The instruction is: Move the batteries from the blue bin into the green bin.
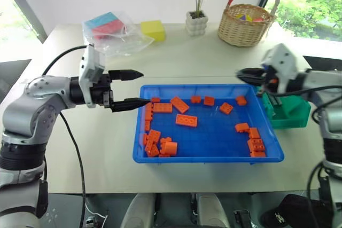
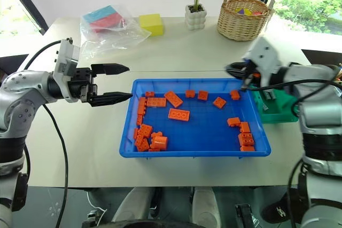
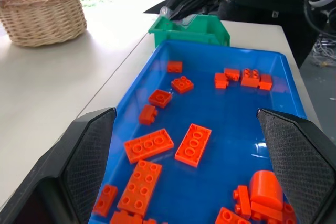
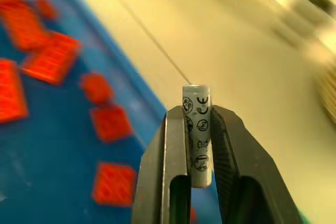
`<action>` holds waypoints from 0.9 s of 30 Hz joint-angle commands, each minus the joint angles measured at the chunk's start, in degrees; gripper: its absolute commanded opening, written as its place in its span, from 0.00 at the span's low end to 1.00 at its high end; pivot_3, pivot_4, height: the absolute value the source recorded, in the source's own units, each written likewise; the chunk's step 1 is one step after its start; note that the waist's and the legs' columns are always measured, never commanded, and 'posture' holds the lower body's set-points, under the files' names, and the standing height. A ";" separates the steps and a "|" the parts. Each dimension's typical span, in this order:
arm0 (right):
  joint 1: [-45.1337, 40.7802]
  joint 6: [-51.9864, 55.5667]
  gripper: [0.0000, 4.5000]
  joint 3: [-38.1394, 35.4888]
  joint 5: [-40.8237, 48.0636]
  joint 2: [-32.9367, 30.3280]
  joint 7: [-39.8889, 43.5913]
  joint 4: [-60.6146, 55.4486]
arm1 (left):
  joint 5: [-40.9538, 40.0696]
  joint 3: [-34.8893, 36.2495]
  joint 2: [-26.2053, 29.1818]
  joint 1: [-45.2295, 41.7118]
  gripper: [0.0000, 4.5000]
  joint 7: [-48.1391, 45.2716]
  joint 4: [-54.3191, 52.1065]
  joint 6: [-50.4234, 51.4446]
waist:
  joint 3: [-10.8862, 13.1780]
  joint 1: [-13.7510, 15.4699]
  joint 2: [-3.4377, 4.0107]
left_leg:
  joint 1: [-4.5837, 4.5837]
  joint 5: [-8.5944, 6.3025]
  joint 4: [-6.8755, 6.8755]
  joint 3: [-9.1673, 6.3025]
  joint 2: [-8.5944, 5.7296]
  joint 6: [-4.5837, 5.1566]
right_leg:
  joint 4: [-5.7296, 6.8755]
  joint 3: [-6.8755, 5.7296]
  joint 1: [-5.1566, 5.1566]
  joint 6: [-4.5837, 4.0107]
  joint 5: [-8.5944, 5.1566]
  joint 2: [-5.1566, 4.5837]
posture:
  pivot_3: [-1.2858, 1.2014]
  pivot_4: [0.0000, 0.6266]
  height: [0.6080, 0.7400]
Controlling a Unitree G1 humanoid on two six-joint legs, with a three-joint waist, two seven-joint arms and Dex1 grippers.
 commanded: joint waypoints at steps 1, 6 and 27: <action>6.02 1.71 0.02 -6.26 0.24 -1.83 -3.22 -4.95 | 0.08 0.61 0.23 -1.12 1.00 -0.96 0.35 -1.01 | 0.00 -0.12 0.00 | 0.00 0.00 0.00 0.00 0.01 0.01 | -0.01 0.00 0.00 0.00 0.00 0.01 | 0.52 0.24 0.71; 12.55 1.44 0.02 -9.15 -0.24 -1.22 -7.60 -2.93 | 0.60 0.03 -0.33 -2.07 1.00 -1.53 1.36 -1.28 | -0.01 -0.61 0.02 | 0.03 0.00 -0.01 0.05 0.06 0.03 | 0.00 0.02 0.01 0.00 0.00 0.03 | 0.52 0.24 0.71; 36.48 -1.03 0.76 -29.51 15.47 -10.47 17.63 -5.58 | 0.27 3.14 2.76 1.53 1.00 -2.69 1.71 0.16 | -0.02 -0.18 0.05 | 0.07 -0.09 0.09 0.07 0.08 0.19 | -0.04 -0.02 0.18 0.01 -0.01 0.04 | 0.52 0.24 0.71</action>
